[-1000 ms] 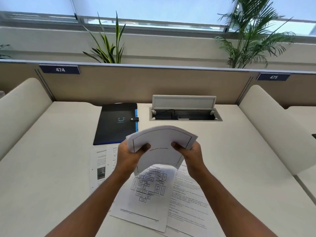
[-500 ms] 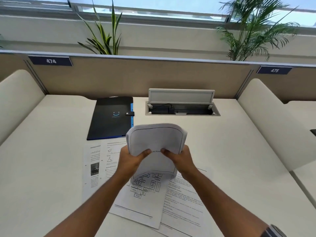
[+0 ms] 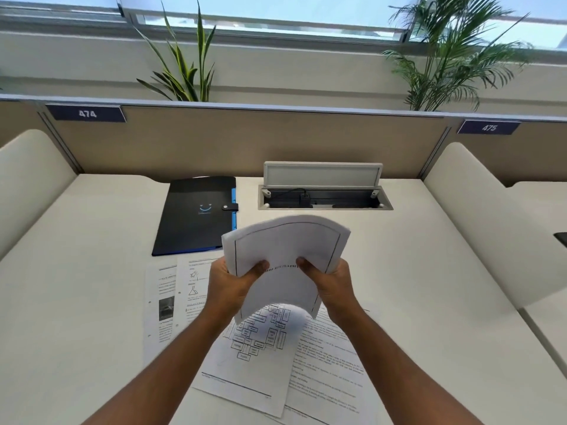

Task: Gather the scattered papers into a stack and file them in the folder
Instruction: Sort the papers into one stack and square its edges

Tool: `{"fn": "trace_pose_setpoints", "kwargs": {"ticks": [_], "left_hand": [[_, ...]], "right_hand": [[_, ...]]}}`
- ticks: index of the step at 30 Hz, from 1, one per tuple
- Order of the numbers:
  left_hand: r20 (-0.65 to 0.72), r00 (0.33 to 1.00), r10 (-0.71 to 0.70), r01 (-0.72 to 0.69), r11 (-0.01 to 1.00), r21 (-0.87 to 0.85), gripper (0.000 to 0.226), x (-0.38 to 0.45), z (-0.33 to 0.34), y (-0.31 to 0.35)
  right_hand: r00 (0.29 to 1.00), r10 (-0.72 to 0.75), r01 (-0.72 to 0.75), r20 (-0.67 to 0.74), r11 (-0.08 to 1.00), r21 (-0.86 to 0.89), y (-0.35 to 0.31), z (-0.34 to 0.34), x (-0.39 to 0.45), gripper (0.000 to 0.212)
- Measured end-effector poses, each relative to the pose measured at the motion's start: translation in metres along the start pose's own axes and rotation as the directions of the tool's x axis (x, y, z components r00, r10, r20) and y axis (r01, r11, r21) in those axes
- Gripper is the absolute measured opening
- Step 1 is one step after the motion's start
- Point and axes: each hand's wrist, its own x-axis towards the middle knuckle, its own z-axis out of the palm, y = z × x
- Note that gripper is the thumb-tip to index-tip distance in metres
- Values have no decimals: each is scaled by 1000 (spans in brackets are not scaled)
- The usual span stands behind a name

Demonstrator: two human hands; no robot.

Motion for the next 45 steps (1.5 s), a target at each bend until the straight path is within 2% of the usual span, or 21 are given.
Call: {"fn": "trace_pose_setpoints", "kwargs": {"ticks": [3,6,8,10,12,13,16,19,22,26,27,29,31,33,35,39,41,45], "left_hand": [[2,994,-107,107,992,70,38,-2,1,-17],[-22,994,-111,113,986,122,35,1,-5,-27],[-100,993,-67,92,958,271,48,-1,-10,-33],[-240,967,-89,168,929,329,75,-5,-13,-41],[-278,941,-192,256,942,215,89,-9,-12,-44],[-231,939,-253,283,953,105,87,-10,-11,-45],[19,939,-344,340,915,-219,51,-9,-6,-40],[33,951,-308,301,894,-333,32,-2,-4,-32],[-36,959,-283,260,919,-295,23,5,-8,-25],[-131,968,-215,197,970,-140,21,9,-31,-21],[-145,970,-196,182,978,-100,25,10,-38,-19],[-169,973,-154,154,988,-17,33,10,-50,-14],[-180,979,-96,108,992,60,38,10,-56,-11],[-179,984,-23,46,991,124,40,6,-54,-9],[-190,980,51,-24,989,144,38,1,-47,-5],[-236,963,131,-122,991,52,35,-14,-39,-9],[-244,962,123,-117,992,42,34,-22,-39,-22],[-207,978,13,22,985,169,24,-32,-32,-48]], "right_hand": [[997,64,-68,-36,989,-129,15,4,-5,20],[990,76,-91,-119,988,-124,15,3,-4,23],[979,106,-109,-175,994,-9,9,-1,-1,30],[963,178,-140,-200,971,191,6,-2,1,46],[954,242,-157,-178,906,392,4,0,-1,51],[951,270,-169,-149,860,481,5,2,-2,51],[938,339,-219,-71,738,639,7,7,-7,55],[936,352,-247,-27,707,662,12,8,-11,51],[929,368,-265,-38,734,625,14,0,-8,51],[946,303,-179,-119,791,585,6,-33,9,54],[958,259,-160,-125,840,518,2,-44,12,52],[979,177,-145,-97,951,273,-7,-62,14,46],[992,122,-121,-34,992,25,-11,-70,16,39],[998,61,-60,2,994,-88,-12,-66,15,29],[999,-22,19,-24,991,-131,-13,-55,10,28],[987,-141,129,-81,983,-134,-4,-41,-5,44],[985,-154,139,-83,978,-157,7,-39,-11,44],[988,-110,79,-111,964,-255,29,-24,-17,17]]}}
